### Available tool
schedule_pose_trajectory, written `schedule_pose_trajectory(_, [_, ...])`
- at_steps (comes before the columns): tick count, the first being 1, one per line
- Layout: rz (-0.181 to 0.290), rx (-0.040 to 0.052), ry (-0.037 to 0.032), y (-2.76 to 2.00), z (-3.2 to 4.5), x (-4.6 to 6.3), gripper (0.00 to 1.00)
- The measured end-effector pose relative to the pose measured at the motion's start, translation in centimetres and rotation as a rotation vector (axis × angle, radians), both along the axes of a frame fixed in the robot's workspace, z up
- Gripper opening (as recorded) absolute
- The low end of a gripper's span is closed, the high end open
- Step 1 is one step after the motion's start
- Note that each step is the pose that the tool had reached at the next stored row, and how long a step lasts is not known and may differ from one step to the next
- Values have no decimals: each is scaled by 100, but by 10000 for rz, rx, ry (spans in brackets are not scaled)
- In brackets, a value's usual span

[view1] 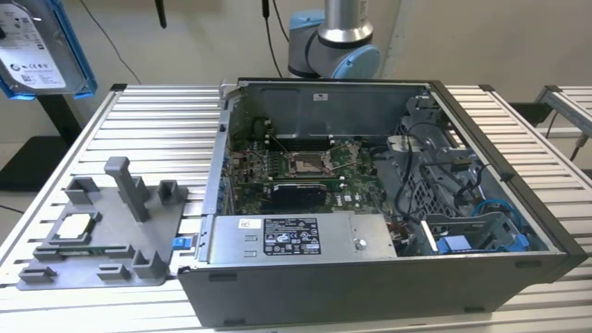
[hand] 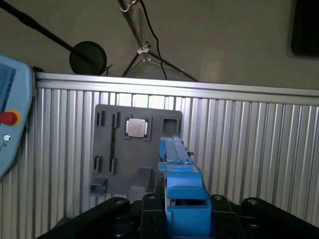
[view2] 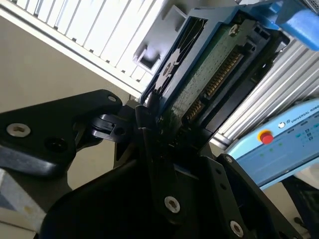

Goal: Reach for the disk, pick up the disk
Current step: 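Pick up the disk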

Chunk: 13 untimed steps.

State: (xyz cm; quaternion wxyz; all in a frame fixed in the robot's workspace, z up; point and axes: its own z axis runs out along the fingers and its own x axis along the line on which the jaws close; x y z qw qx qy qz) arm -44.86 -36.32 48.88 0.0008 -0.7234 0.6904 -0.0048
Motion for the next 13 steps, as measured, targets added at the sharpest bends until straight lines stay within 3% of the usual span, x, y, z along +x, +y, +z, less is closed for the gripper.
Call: schedule_pose_trajectory(13, [0, 0, 0, 1, 7, 40, 0])
